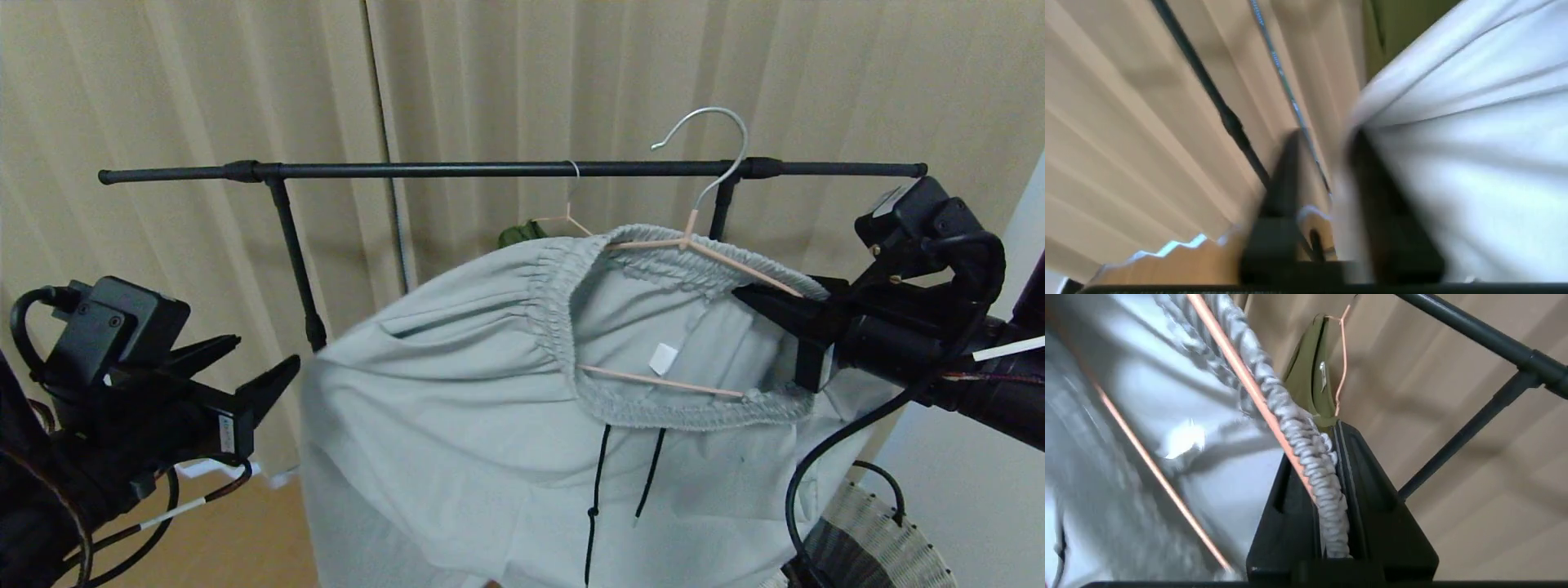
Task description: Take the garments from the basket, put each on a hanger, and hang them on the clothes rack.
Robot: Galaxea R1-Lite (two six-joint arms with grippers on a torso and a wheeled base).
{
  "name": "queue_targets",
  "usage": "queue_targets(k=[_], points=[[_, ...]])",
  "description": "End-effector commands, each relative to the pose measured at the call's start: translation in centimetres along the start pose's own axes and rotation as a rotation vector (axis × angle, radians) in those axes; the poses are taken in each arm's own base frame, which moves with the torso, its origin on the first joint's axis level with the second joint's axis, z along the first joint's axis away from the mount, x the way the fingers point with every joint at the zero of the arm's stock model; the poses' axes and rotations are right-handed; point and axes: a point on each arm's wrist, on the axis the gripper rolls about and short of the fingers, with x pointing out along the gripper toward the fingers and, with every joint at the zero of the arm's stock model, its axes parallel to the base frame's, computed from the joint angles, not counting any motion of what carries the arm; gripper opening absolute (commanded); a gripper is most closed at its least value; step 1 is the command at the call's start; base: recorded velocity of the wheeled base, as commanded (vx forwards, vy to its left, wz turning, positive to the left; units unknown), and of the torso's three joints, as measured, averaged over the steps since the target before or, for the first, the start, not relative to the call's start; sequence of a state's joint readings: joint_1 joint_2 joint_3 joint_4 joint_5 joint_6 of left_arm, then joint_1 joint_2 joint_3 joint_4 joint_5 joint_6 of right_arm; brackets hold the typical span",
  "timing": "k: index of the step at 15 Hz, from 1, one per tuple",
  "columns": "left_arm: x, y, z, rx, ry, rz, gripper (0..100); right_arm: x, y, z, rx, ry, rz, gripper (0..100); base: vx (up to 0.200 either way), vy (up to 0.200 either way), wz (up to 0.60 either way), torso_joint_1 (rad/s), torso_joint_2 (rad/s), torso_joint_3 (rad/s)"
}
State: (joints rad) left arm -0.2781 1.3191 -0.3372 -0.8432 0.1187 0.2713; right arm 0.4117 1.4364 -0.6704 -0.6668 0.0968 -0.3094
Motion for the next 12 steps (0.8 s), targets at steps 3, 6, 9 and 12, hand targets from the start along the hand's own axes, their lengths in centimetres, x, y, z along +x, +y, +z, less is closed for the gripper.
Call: queue_targets(k=[3,6,9,12], points=[[-2.6,-0.4,0.0,-0.123,-0.057,-0.041,100,-0.9,-0.3,-0.5,0.003,0.024,-0.03,0,0.0,0.0,0.0,0.0,0.0,0.0],[-4.8,-0.6,-2.4,-0.137,-0.01,-0.053,100,-2.1,-1.2,-1.5,0.01,0.061,-0.085,0,0.0,0.0,0.0,0.0,0.0,0.0],[-5.8,-0.3,-1.2,-0.144,-0.103,-0.087,100,-3.2,-2.7,-3.0,0.03,0.142,-0.169,0,0.0,0.0,0.0,0.0,0.0,0.0],[-6.3,-0.2,-1.0,-0.143,-0.129,-0.091,100,-3.8,-3.5,-4.4,0.05,0.248,-0.241,0,0.0,0.0,0.0,0.0,0.0,0.0]])
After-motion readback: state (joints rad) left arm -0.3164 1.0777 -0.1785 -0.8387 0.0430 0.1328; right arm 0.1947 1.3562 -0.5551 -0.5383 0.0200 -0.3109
